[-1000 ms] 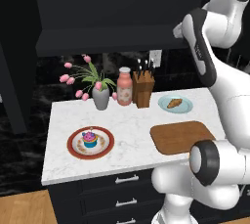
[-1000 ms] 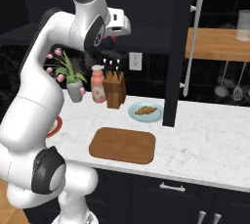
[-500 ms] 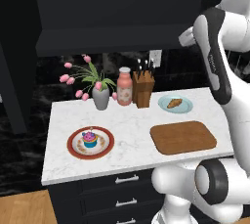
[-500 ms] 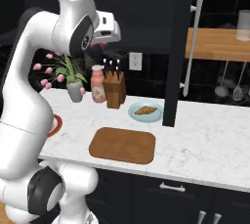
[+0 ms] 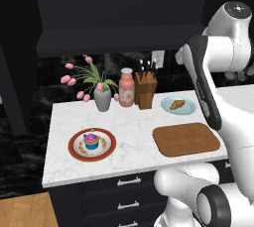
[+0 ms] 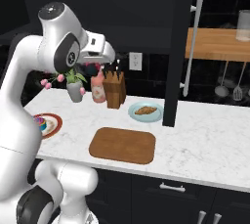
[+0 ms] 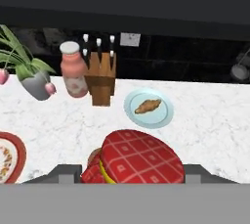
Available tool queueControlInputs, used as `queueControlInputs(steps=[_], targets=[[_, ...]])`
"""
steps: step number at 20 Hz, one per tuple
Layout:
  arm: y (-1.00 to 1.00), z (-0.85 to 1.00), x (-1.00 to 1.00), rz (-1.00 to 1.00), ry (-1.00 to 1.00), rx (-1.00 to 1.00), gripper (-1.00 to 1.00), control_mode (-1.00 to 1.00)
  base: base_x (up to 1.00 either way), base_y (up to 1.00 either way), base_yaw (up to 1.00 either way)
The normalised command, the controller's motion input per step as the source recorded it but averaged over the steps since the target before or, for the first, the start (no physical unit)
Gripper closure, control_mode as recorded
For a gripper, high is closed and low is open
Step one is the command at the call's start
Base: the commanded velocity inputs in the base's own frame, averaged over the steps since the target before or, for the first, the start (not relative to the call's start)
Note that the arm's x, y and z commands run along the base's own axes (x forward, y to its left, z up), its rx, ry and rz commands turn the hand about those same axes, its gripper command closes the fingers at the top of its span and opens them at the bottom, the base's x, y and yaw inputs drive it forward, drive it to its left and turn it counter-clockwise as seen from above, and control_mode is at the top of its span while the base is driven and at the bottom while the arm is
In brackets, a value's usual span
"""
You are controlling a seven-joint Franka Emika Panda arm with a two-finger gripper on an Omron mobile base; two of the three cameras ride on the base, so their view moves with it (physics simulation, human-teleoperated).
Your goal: From the different types of pastries on the counter, select a croissant and place it on the cutting board. Then retrieve a jar of jam from the cabinet and place it alongside the croissant on the cutting board.
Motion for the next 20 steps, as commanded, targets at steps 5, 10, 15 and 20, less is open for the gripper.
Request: queueControlInputs(steps=[5,10,15,20], targets=[[0.04,-0.69,0.0,-0.31,0.0,0.0,1.0,-1.0,0.0,0.0,0.0],[0.24,-0.68,0.08,-0.4,0.0,0.0,1.0,-1.0,0.0,0.0,0.0],[0.41,-0.65,0.21,-0.46,-0.03,0.0,1.0,-1.0,0.0,0.0,0.0],[0.13,-0.64,0.54,-0.46,0.0,-0.04,1.0,-1.0,0.0,0.0,0.0]])
